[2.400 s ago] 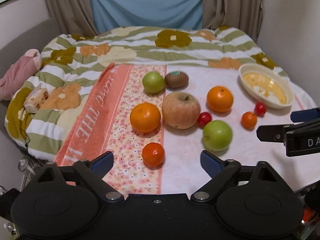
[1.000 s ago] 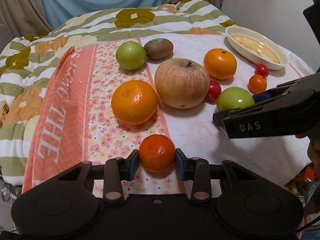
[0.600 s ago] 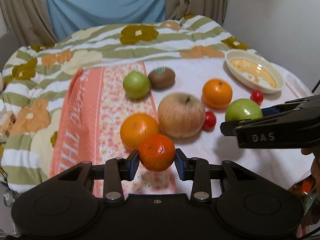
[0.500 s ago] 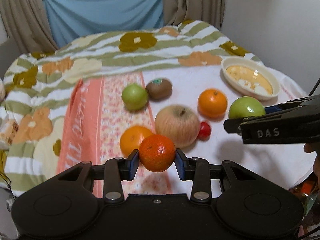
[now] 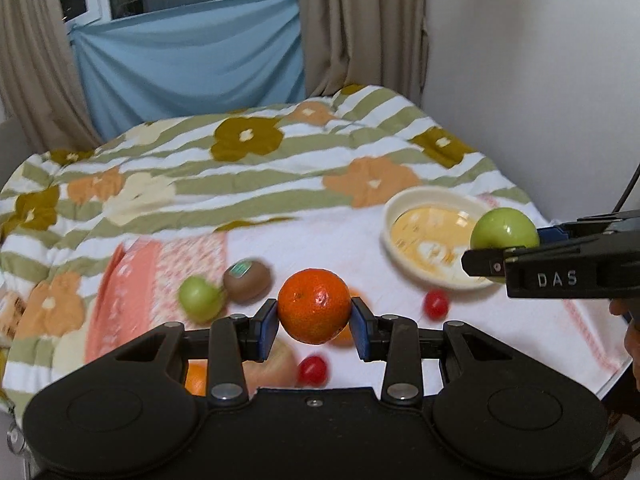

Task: Organize fruits
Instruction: 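Carry both fruits to the bear bowl, releasing the tangerine from the left tool while the right holds the apple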

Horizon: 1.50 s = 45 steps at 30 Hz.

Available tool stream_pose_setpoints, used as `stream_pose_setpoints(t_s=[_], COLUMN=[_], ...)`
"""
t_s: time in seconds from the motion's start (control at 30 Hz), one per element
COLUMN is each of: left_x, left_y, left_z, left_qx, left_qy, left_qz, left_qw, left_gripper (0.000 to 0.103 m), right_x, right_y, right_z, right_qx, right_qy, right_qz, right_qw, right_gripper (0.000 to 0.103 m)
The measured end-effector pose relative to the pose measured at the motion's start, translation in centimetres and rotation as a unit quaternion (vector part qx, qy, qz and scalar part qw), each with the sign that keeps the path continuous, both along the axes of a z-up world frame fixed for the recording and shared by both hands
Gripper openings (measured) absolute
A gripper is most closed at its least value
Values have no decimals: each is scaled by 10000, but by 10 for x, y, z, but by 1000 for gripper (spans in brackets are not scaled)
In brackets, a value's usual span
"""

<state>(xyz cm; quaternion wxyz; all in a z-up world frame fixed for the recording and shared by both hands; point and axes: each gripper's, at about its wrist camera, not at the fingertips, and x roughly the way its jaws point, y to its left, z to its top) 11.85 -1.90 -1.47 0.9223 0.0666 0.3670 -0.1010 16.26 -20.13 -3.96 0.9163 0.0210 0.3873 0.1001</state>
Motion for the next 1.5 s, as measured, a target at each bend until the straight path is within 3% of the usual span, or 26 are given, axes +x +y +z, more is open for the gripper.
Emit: stream_pose_setpoints(t_s=[0.33, 0.73, 1.03, 1.2, 1.23, 1.3, 1.33, 1.37, 1.5], left_x=[68, 157, 194, 200, 200, 202, 201, 201, 194], left_y=[-85, -169, -194, -199, -199, -201, -199, -200, -195], left_z=[-2, -67, -111, -120, -121, -120, -119, -118, -114], left_qx=[-27, 185, 554, 691, 720, 748, 702, 680, 756], left_qy=[-88, 269, 536, 609, 604, 605, 587, 561, 540], left_qz=[-283, -614, -621, -608, -619, -615, -617, -608, -574], left_qw=[9996, 9976, 9951, 9939, 9936, 9935, 9939, 9942, 9940], left_gripper=[42, 42, 42, 43, 44, 74, 81, 86, 88], right_x=[54, 131, 161, 171, 173, 176, 177, 179, 184], right_y=[-86, -154, -172, -170, -170, -168, -168, -167, -165], right_z=[1, -44, -72, -78, -79, -80, -80, -80, -79], right_qx=[-130, -41, -72, -59, -52, -45, -43, -47, -57], right_qy=[-97, 266, 534, 606, 618, 627, 626, 622, 634], right_qz=[75, -85, 34, 151, 169, 196, 207, 220, 325], right_qw=[9998, 9996, 9985, 9980, 9979, 9978, 9978, 9978, 9974], right_gripper=[71, 71, 71, 71, 71, 71, 71, 71, 71])
